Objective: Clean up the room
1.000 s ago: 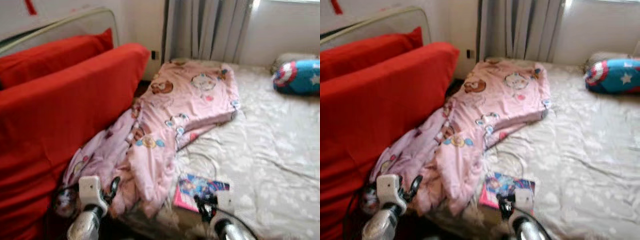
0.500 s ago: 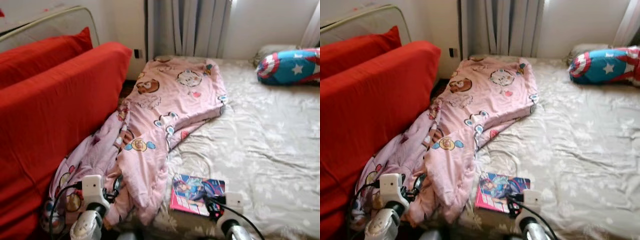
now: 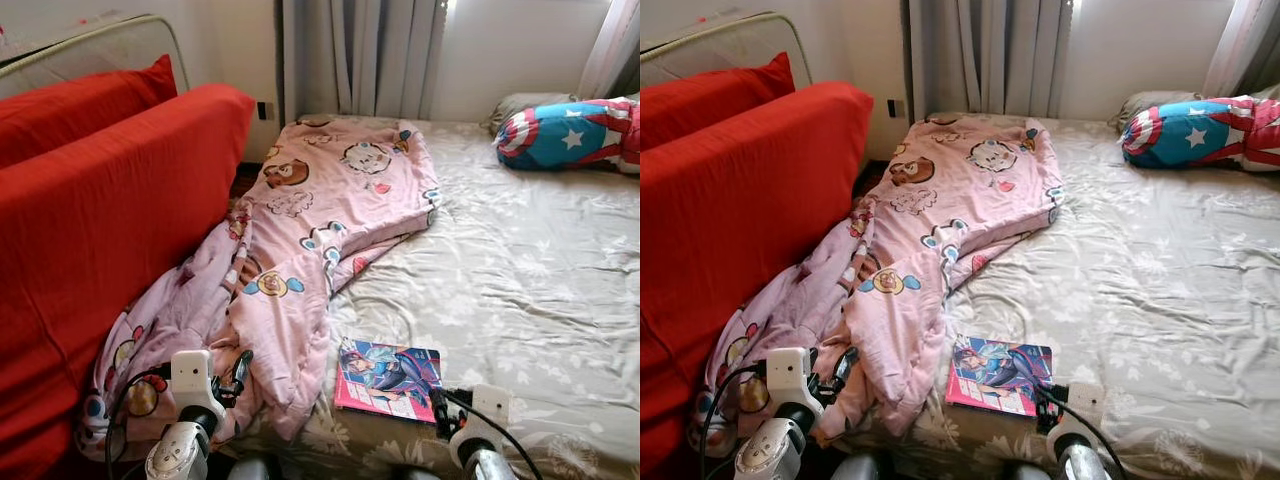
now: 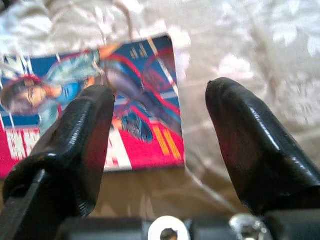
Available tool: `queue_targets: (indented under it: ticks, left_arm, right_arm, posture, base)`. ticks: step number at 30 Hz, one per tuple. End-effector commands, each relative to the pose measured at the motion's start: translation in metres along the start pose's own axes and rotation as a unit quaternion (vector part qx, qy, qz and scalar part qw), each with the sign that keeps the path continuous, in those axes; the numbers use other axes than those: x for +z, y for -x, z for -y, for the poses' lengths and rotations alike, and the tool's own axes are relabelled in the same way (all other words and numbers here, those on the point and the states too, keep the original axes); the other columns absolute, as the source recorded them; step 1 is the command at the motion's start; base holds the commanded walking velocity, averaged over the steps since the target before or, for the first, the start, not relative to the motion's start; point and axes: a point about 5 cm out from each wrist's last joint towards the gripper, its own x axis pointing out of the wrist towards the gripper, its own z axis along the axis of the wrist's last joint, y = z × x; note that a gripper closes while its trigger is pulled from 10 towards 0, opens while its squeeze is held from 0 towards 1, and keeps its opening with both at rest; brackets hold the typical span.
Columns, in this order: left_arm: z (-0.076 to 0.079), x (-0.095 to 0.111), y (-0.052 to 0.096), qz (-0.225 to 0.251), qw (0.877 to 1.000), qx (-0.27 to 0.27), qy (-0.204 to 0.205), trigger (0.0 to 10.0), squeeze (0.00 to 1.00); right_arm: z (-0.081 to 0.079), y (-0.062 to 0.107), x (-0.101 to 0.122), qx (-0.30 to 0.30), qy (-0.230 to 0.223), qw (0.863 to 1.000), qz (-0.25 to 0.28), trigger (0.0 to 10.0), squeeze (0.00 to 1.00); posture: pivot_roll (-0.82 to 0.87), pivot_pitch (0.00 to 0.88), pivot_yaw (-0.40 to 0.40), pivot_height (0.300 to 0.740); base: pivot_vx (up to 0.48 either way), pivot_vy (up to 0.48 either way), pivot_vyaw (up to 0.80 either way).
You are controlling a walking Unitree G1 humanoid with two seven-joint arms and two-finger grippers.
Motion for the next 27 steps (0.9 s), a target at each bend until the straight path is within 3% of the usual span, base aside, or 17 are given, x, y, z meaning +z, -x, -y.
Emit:
queue_targets:
  ticks: [1, 7, 11, 17, 23, 27]
  left_arm:
    - [-0.003, 0.001, 0.001, -0.002, 1.0, 0.001, -0.006, 10.0, 0.0]
    - [-0.007, 0.005, 0.003, 0.001, 1.0, 0.002, -0.015, 10.0, 0.0]
    - [-0.01, 0.01, 0.005, 0.004, 1.0, -0.001, -0.028, 10.0, 0.0]
    - [-0.013, 0.017, 0.007, 0.008, 0.999, -0.004, -0.04, 10.0, 0.0]
    - [-0.017, 0.028, 0.006, 0.015, 0.999, -0.006, -0.052, 10.0, 0.0]
    - [-0.017, 0.033, 0.002, 0.019, 0.998, -0.008, -0.055, 10.0, 0.0]
  right_arm:
    - [0.001, -0.002, 0.006, -0.008, -0.005, 1.0, 0.011, 10.0, 0.0]
    - [0.003, -0.008, 0.012, -0.022, -0.037, 0.999, -0.001, 10.0, 0.0]
    - [0.007, -0.013, 0.018, -0.049, -0.105, 0.993, -0.008, 10.0, 0.0]
    - [0.007, -0.016, 0.018, -0.061, -0.152, 0.986, -0.025, 10.0, 0.0]
    - [0.006, -0.015, 0.013, -0.067, -0.151, 0.985, -0.04, 10.0, 0.0]
    - [0.003, -0.015, 0.013, -0.057, -0.121, 0.99, -0.046, 10.0, 0.0]
  posture:
    - [0.05, 0.0, -0.002, 0.617]
    - [0.08, 0.023, 0.013, 0.617]
    - [0.1, 0.05, 0.03, 0.617]
    - [0.13, 0.088, 0.049, 0.617]
    - [0.16, 0.14, 0.066, 0.617]
    - [0.16, 0.158, 0.07, 0.617]
  base:
    - [0.0, 0.0, 0.0]
    - [0.0, 0.0, 0.0]
    - [0.0, 0.0, 0.0]
    - [0.0, 0.0, 0.0]
    - [0.0, 0.0, 0.0]
    - [0.0, 0.0, 0.0]
